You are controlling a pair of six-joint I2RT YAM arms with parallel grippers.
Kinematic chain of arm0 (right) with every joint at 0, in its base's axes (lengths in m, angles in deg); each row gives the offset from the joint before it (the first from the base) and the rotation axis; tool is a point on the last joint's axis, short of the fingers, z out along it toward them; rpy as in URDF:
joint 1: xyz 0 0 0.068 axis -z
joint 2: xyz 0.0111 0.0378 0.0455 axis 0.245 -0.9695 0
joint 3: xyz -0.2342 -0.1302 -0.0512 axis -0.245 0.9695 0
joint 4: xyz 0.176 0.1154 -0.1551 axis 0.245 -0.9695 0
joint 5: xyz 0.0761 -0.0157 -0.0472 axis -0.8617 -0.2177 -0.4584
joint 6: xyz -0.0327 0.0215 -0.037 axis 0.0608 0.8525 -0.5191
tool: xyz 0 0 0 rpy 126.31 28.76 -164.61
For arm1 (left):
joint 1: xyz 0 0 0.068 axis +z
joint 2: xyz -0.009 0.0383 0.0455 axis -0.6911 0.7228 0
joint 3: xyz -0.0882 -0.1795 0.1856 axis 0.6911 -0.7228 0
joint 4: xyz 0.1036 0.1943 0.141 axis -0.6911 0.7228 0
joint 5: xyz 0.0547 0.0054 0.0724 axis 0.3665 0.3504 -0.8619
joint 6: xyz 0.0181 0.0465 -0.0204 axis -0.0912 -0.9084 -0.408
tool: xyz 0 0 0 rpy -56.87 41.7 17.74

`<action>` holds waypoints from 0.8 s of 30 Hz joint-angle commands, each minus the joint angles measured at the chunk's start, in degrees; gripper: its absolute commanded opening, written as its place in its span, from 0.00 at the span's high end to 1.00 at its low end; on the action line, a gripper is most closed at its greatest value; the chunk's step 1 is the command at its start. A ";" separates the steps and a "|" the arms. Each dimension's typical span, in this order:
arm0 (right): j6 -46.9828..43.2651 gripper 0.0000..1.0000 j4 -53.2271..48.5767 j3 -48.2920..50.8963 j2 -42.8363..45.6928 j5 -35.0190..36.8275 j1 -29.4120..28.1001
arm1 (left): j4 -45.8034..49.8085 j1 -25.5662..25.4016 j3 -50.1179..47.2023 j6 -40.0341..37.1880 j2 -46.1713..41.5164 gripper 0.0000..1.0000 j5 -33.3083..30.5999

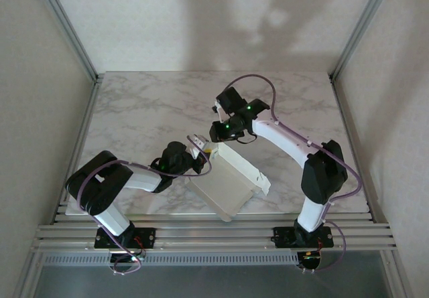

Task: Fold the paper box

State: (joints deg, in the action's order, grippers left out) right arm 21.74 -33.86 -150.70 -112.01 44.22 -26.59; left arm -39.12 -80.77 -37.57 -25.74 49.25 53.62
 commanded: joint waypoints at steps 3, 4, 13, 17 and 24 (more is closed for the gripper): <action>3.05 0.68 6.12 3.64 4.30 1.01 -0.51 | 1.64 -0.47 1.12 -0.70 0.46 1.00 1.55; 3.41 0.67 6.92 4.03 4.76 1.13 -0.53 | 1.73 -0.47 1.12 -0.66 0.41 1.00 1.59; 3.79 0.63 10.10 4.75 5.89 0.82 -0.05 | 1.80 -0.73 0.88 -0.79 0.50 1.00 1.44; 4.23 0.64 11.95 5.47 6.59 -0.05 1.23 | 1.73 -0.82 0.81 -0.79 0.63 1.00 1.51; 7.80 0.82 17.94 9.68 7.85 -0.78 4.41 | 1.64 -0.91 0.73 -0.70 0.75 1.00 1.42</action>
State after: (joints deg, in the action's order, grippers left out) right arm 27.58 -19.54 -142.90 -105.59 43.61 -22.88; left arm -39.10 -80.82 -37.40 -25.74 49.25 53.80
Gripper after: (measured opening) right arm 0.192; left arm 0.059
